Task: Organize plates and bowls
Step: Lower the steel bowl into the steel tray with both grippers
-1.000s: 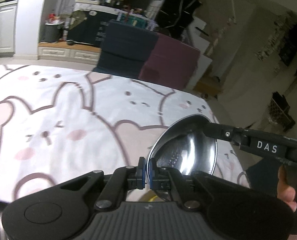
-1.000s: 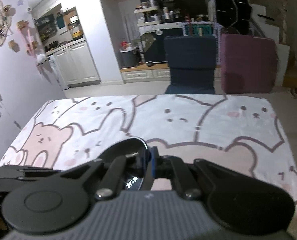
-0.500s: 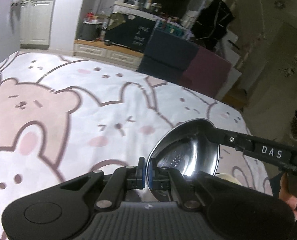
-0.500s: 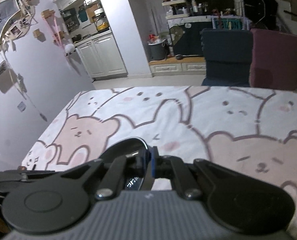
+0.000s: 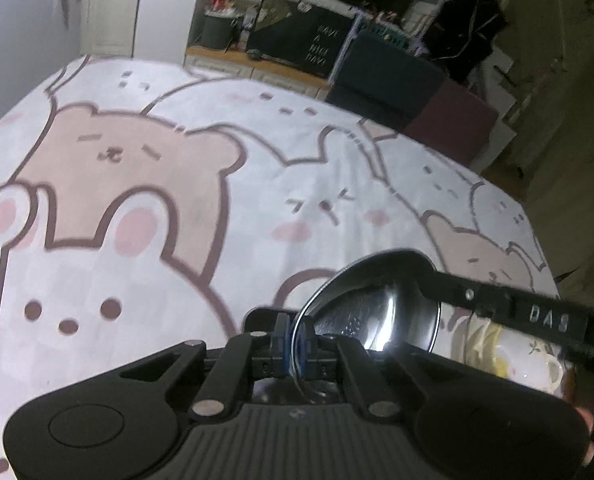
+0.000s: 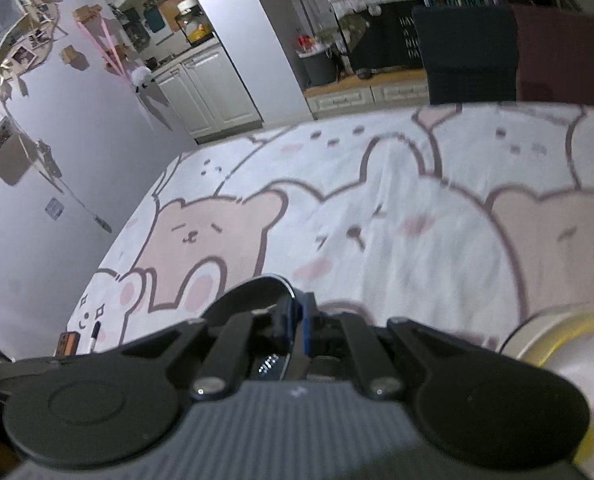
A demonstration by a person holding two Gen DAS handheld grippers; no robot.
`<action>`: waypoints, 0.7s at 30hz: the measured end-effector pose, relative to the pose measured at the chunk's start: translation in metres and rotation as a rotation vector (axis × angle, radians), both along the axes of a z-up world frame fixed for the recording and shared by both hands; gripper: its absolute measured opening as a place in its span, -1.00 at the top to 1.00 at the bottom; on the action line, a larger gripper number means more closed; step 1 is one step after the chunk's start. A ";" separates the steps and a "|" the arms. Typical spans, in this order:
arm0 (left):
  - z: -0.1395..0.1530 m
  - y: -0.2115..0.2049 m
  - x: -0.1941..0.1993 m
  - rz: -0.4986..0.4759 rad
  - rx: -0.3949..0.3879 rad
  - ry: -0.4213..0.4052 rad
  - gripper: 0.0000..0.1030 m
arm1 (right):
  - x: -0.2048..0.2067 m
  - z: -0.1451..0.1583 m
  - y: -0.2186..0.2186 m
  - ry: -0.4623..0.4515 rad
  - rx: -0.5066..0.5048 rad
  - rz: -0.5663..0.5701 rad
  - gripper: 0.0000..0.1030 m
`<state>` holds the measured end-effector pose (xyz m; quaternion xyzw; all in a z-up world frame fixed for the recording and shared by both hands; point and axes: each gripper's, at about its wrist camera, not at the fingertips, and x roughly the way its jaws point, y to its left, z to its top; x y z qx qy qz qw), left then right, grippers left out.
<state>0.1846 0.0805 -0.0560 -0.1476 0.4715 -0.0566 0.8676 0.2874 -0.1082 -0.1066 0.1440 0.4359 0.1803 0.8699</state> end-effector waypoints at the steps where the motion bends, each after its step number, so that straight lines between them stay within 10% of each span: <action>1: -0.003 0.001 0.000 -0.004 0.003 0.009 0.91 | -0.002 -0.005 0.003 0.009 0.001 -0.005 0.90; 21: -0.031 -0.007 0.002 -0.091 0.082 0.078 0.90 | -0.019 -0.057 0.013 0.133 -0.002 -0.083 0.93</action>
